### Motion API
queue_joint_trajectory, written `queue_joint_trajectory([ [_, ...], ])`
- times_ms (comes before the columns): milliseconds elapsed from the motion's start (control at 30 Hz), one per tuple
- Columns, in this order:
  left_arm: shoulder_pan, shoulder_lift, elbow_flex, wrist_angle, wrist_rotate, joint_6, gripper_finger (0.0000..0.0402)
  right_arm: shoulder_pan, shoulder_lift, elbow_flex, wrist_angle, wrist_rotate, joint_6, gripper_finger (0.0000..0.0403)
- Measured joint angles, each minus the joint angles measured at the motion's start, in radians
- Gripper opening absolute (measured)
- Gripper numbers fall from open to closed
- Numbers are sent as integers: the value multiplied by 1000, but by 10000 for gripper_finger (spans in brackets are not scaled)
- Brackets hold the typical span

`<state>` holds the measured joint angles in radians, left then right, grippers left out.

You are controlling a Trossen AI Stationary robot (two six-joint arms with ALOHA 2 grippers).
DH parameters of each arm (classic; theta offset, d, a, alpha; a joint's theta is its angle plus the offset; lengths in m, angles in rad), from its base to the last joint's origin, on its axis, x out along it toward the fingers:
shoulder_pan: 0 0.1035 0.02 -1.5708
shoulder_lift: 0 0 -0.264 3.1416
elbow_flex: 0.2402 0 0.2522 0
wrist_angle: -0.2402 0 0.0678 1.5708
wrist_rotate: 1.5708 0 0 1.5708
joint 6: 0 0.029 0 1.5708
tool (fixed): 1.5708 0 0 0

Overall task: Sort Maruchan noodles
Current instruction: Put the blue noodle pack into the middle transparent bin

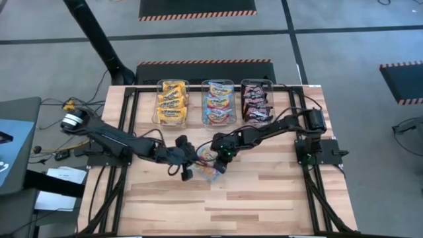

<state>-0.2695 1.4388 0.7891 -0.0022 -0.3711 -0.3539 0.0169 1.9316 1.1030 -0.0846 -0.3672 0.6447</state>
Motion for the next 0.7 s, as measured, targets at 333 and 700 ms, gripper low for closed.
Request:
queue_joint_trajectory([
  [333,0,-224,0,-154,-23,1,0,7,-193,0,-132,135,-143,9],
  [700,1,-303,0,-220,-53,-2,0,-72,-413,5,-200,293,-367,9],
])
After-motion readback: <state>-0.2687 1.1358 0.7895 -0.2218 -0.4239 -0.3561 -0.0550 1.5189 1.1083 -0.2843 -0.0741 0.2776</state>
